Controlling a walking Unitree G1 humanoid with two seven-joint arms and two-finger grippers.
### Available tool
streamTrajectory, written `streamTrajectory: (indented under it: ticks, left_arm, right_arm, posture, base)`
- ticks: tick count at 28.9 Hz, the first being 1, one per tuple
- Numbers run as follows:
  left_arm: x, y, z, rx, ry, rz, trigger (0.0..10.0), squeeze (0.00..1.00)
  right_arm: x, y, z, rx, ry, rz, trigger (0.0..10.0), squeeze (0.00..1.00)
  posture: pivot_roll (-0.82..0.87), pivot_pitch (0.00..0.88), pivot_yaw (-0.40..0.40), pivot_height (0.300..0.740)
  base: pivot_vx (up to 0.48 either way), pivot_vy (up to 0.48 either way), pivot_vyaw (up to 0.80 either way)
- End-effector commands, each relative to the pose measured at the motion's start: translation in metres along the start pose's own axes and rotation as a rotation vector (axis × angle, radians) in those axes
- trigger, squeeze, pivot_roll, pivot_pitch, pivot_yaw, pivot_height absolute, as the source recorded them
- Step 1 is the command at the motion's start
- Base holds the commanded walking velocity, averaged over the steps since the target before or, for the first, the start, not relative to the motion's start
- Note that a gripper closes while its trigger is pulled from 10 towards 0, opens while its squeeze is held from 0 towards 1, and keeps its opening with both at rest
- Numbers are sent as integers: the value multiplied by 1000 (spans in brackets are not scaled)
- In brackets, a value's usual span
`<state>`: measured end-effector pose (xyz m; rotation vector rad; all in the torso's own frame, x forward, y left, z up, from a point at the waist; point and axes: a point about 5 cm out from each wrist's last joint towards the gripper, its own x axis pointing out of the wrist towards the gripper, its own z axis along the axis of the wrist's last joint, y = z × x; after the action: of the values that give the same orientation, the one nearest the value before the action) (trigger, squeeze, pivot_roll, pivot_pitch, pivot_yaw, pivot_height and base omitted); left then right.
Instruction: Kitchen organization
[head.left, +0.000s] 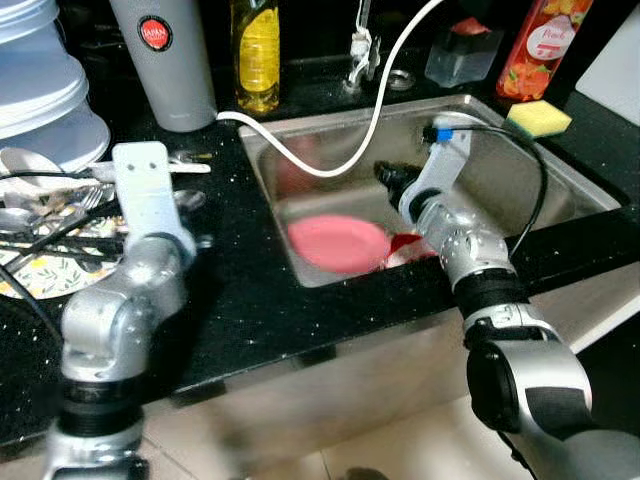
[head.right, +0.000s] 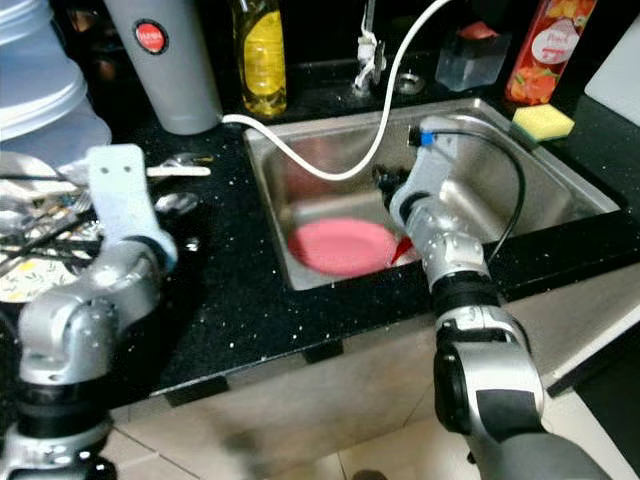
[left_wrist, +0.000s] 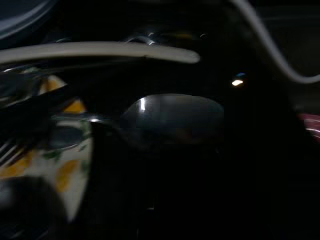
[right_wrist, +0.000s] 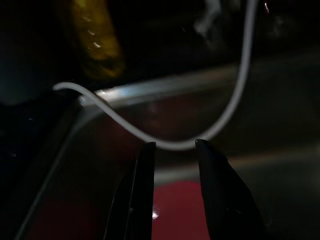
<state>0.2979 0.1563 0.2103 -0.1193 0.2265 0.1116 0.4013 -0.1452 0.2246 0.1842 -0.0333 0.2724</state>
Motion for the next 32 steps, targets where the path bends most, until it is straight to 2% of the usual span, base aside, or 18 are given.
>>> streamTrajectory:
  ticks: [1,5,8,10,12,13,17,19,21,22,23,25,28,29,31,32]
  left_arm:
    - [-2,-3,2,-58,-44,-44,10000,0]
    - [-3,-2,4,-13,-57,-23,10000,0]
    - [-3,4,2,50,-56,21,10000,0]
    - [-3,9,4,144,-109,64,10000,0]
    - [-3,9,4,144,-109,64,10000,0]
    - [-3,12,3,180,-123,98,10000,0]
    - [-4,12,-4,152,-88,59,10000,0]
    - [-3,17,-7,191,-98,120,10000,0]
    - [-3,19,-8,185,-101,132,10000,0]
    - [-4,22,-6,124,-108,137,10000,0]
    - [-4,22,-6,124,-108,137,10000,0]
    - [-4,28,-6,36,-84,136,10000,0]
    - [-3,34,-3,-13,-77,115,10000,0]
    - [-3,34,-3,-13,-77,115,10000,0]
    - [-2,48,5,141,-141,190,10000,0]
    - [-2,48,5,141,-141,190,10000,0]
  right_arm:
    - [-1,5,-2,-77,32,-6,10000,0]
    - [-1,10,10,-146,-42,-25,10000,0]
    - [-6,18,33,-184,-210,-5,10000,0]
    - [-10,22,42,-210,-274,0,10000,0]
    - [-10,22,42,-210,-274,0,10000,0]
    - [-11,24,43,-208,-279,5,10000,0]
    - [-13,29,42,-213,-279,15,10000,0]
    - [-14,31,41,-212,-282,16,10000,0]
    - [-14,31,41,-212,-284,17,10000,0]
    - [-15,31,43,-216,-295,17,10000,0]
    - [-15,31,43,-216,-295,17,10000,0]
    - [-16,31,48,-232,-321,22,10000,0]
    - [-17,35,54,-249,-350,40,10000,0]
    - [-17,35,54,-249,-350,40,10000,0]
    - [-17,38,54,-254,-355,46,10000,0]
    - [-17,38,54,-254,-355,46,10000,0]
  posture:
    - [11,48,-6,740]
    - [13,50,-8,740]
    - [17,54,-7,740]
    - [18,55,-7,740]
    - [18,55,-7,740]
    - [24,57,-10,740]
    - [23,56,-12,740]
    - [19,55,-13,740]
    - [19,55,-13,740]
    - [21,54,-16,740]
    - [21,54,-16,740]
    - [17,52,-17,740]
    - [6,44,-16,740]
    - [6,44,-16,740]
    - [10,39,-11,740]
    - [10,39,-11,740]
  base:
    - [0,0,0]
    - [0,0,0]
    - [0,0,0]
    - [0,0,0]
    - [0,0,0]
    - [0,0,0]
    - [0,0,0]
    - [0,0,0]
    - [0,0,0]
    - [0,0,0]
    - [0,0,0]
    - [0,0,0]
    - [0,0,0]
    - [0,0,0]
    - [0,0,0]
    - [0,0,0]
